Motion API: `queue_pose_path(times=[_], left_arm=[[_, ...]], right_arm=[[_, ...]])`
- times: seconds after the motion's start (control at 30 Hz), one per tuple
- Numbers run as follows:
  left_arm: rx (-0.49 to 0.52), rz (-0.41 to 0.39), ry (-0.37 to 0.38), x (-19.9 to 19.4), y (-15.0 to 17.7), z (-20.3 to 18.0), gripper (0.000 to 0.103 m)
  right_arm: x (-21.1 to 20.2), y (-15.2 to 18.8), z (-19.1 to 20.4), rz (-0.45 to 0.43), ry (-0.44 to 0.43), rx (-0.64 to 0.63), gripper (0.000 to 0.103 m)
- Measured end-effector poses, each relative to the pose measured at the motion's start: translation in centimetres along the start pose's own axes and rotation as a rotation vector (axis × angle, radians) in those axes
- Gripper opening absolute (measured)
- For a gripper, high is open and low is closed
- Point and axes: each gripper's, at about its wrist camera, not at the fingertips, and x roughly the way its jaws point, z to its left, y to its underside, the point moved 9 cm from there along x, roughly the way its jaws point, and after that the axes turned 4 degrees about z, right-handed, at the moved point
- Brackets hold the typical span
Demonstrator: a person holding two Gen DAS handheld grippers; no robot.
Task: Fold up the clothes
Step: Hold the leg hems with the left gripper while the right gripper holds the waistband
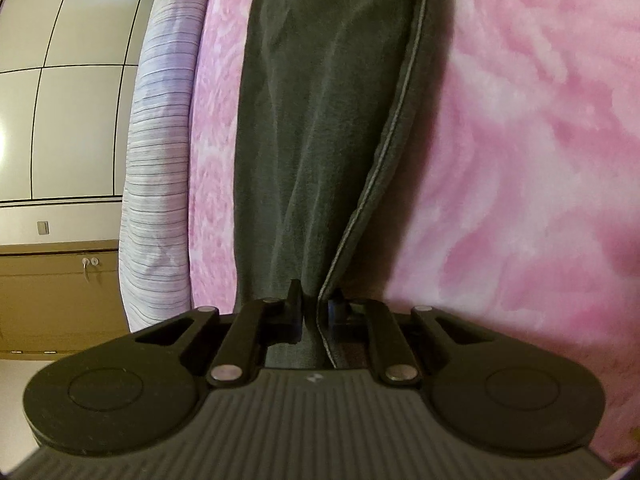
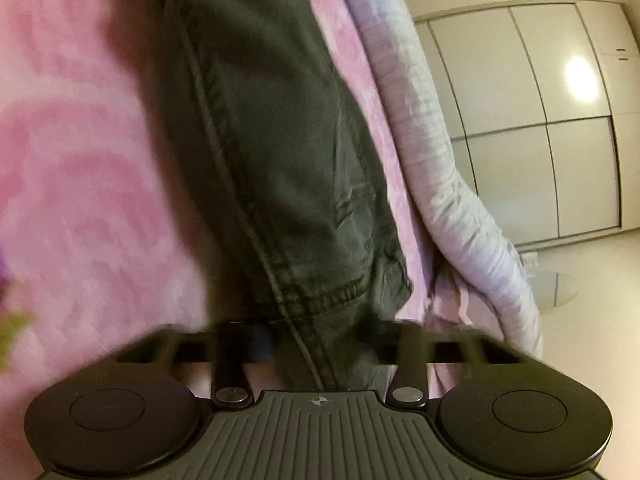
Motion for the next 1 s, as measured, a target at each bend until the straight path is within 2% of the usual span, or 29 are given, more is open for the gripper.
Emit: queue_pose_path(times=[0.13, 0.3, 0.4, 0.5, 0.63, 0.7, 0.73, 0.8, 0.87, 0.97, 1.0], left_arm=[[-0.014, -0.012, -0.006, -1.2, 0.4, 0.9, 0.006], [-0.058, -0.073, -0.004, -7.1, 0.0, 1.4, 0.005], [-0.089, -0.149, 0.031, -13.0, -1.1, -0.6, 0.005], [-0.116, -0.215, 0.091, -19.7, -2.8, -4.3, 0.005], [-0.132, -0.263, 0.124, -26.2, -4.3, -9.8, 0.005], [-0.172, -0.256, 0.117, -27.5, -4.1, -11.0, 0.006], [-0.193, -0.245, 0.115, -27.9, -3.7, -11.3, 0.006], [-0.221, -0.222, 0.106, -28.5, -2.4, -11.5, 0.01], [-0.2, -0.181, 0.065, -28.5, -0.3, -11.6, 0.013], [-0.224, -0.105, 0.039, -27.6, 3.5, -11.0, 0.015], [-0.255, -0.085, 0.038, -27.3, 4.6, -10.5, 0.015]], right_arm=[[-1.1, 0.2, -1.0, 0.011, 0.023, 0.004, 0.022], [-4.8, 2.1, -4.3, 0.003, 0.081, -0.01, 0.02], [-7.2, 5.5, -5.2, 0.045, 0.093, -0.017, 0.02], [-8.4, 9.5, -5.6, 0.113, 0.083, 0.014, 0.02], [-9.9, 13.6, -2.8, 0.173, 0.025, 0.039, 0.021], [-10.3, 14.6, -1.1, 0.202, 0.009, 0.051, 0.024], [-10.4, 15.0, -0.4, 0.229, 0.009, 0.043, 0.029], [-11.5, 15.3, 0.9, 0.283, 0.04, 0.026, 0.037], [-12.7, 15.6, 2.1, 0.337, 0.072, 0.008, 0.045], [-15.4, 15.3, 1.8, 0.379, 0.094, 0.123, 0.048], [-16.5, 14.5, 1.6, 0.369, 0.102, 0.154, 0.048]])
